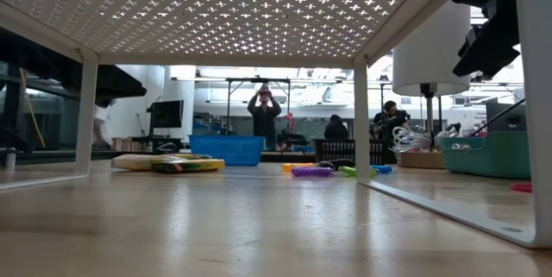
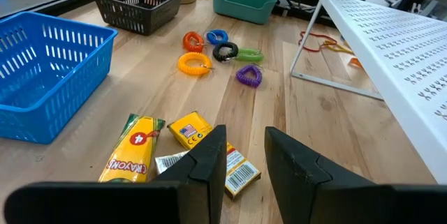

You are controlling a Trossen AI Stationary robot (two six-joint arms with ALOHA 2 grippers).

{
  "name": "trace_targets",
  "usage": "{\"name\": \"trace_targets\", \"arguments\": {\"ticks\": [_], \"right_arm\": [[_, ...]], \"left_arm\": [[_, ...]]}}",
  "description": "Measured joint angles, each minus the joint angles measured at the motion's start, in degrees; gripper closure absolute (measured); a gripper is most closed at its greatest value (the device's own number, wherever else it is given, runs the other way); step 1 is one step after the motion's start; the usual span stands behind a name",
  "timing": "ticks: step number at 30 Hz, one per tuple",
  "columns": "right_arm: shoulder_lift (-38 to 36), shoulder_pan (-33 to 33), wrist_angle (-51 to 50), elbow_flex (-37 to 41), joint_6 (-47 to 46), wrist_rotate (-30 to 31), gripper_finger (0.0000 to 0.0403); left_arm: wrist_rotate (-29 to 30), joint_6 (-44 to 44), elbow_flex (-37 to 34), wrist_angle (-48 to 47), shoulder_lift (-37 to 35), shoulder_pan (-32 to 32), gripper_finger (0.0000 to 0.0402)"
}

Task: Pick & Place Office Desk Supplies
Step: Put the red rubber band into the green bin

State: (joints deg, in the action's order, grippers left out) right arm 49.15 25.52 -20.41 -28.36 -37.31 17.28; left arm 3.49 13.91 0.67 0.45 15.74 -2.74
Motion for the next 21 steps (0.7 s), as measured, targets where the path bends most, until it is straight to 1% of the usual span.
{"name": "trace_targets", "arguments": {"ticks": [5,10,14,21], "right_arm": [[0.2,0.0,1.3,0.0,-0.2,-2.1,0.0306],[1.7,0.4,1.4,0.0,-0.3,-7.6,0.0306],[3.6,2.2,1.3,0.0,-0.6,-10.4,0.0306],[7.0,6.9,0.2,0.0,-6.0,-10.5,0.0306]], "left_arm": [[0.0,0.0,0.0,0.0,0.0,0.0,0.0307],[0.0,0.0,0.0,0.0,0.0,0.0,0.0307],[0.0,0.0,0.0,0.0,0.0,0.0,0.0306],[0.0,0.0,0.0,0.0,0.0,0.0,0.0306]]}}
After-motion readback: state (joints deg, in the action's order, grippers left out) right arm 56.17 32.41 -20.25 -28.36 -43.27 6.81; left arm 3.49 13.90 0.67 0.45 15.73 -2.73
